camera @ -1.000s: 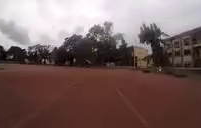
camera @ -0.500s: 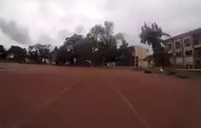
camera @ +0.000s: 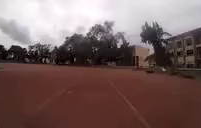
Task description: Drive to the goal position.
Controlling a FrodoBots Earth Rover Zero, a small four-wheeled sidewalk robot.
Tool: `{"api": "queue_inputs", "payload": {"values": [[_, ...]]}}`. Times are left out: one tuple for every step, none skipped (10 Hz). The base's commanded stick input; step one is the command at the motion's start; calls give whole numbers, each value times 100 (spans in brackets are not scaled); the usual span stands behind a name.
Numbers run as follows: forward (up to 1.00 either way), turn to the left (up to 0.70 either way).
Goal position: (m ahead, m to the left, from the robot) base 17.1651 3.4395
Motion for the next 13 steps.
{"api": "queue_inputs", "payload": {"values": [[50,0],[50,0],[50,0],[50,0],[50,0],[50,0],[50,0],[50,0],[50,0],[50,0],[50,0],[50,0],[50,0]]}}
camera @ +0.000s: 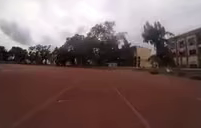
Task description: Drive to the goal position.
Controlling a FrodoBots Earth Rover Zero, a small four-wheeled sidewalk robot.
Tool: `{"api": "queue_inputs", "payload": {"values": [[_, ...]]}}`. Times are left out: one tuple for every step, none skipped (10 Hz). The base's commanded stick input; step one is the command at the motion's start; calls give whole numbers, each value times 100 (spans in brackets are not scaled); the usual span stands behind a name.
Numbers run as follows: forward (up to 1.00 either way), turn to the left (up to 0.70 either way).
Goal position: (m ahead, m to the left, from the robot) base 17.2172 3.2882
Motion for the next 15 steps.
{"api": "queue_inputs", "payload": {"values": [[50,0],[50,0],[50,0],[50,0],[50,0],[50,0],[50,0],[50,0],[50,0],[50,0],[50,0],[50,0],[50,0],[50,0],[50,0]]}}
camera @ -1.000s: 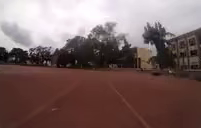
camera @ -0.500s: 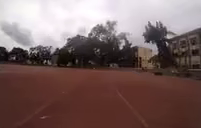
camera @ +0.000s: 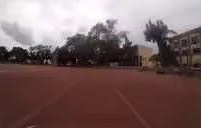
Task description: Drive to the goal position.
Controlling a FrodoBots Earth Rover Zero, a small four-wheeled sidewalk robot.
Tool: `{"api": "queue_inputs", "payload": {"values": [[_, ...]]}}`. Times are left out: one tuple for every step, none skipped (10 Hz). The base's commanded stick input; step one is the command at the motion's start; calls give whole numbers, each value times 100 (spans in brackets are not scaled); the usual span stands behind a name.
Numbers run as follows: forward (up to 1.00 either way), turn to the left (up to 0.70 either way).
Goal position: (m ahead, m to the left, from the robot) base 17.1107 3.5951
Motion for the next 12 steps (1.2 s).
{"api": "queue_inputs", "payload": {"values": [[50,0],[50,0],[50,0],[50,0],[50,0],[50,0],[50,0],[50,0],[50,0],[50,0],[50,0],[50,0]]}}
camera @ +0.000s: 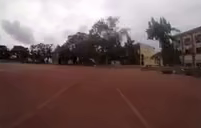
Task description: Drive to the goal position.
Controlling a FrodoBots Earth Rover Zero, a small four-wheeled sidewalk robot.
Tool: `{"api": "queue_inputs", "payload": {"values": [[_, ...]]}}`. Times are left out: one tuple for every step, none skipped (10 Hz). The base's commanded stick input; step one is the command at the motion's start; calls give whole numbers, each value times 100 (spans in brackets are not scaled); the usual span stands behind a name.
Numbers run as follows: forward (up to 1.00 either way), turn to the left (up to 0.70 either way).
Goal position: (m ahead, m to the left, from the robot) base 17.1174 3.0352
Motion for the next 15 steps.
{"api": "queue_inputs", "payload": {"values": [[50,0],[50,0],[50,0],[50,0],[50,0],[50,0],[50,0],[50,0],[50,0],[50,0],[50,0],[50,0],[50,0],[50,0],[50,0]]}}
